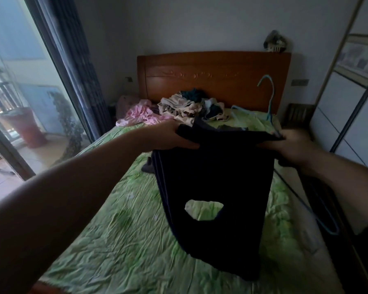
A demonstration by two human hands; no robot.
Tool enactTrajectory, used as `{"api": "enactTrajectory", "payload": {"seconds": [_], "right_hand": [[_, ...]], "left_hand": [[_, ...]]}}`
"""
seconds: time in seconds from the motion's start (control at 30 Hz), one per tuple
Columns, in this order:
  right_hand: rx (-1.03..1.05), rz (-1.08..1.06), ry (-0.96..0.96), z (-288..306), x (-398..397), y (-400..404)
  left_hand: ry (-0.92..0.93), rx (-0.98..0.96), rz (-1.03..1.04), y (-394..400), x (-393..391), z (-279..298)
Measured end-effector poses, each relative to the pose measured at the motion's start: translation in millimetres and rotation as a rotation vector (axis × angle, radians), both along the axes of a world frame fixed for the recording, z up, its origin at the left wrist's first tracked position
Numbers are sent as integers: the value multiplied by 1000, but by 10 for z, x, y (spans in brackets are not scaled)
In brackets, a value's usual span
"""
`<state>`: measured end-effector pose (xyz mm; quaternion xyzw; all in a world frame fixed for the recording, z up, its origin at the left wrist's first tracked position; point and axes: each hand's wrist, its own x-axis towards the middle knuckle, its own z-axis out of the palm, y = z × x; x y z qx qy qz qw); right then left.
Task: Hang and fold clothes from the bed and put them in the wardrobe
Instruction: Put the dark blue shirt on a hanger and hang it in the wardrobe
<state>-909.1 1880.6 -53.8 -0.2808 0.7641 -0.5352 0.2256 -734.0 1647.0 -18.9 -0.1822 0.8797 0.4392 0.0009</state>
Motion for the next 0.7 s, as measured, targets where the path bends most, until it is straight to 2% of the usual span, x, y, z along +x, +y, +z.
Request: {"api": "enactTrajectory", "payload": {"seconds": [0.07, 0.17, 0.23, 0.33, 0.47, 0.53, 0.6, 0.7], "right_hand": [[14, 12, 88, 127, -3, -2], [243, 99, 194, 124, 54, -3], [318, 141, 113, 20, 83, -3], [225, 92, -49, -56, 52, -28], [142, 48, 12, -84, -37, -82], [95, 66, 8, -94, -20, -85], [22, 93, 9, -122, 65, -67], [-201, -41, 109, -230, 176, -80]], "left_hand": [[81, 91, 54, -57, -25, 8], [277, 366, 143, -60, -87, 90], [351, 455, 176, 10, -119, 147], [296, 444, 232, 50, -129, 100], [8, 355, 73, 26, -64, 6], [-2, 401, 61, 43, -68, -46], [61, 532, 163, 101, -86, -62], [91, 626, 237, 119, -123, -102]]}}
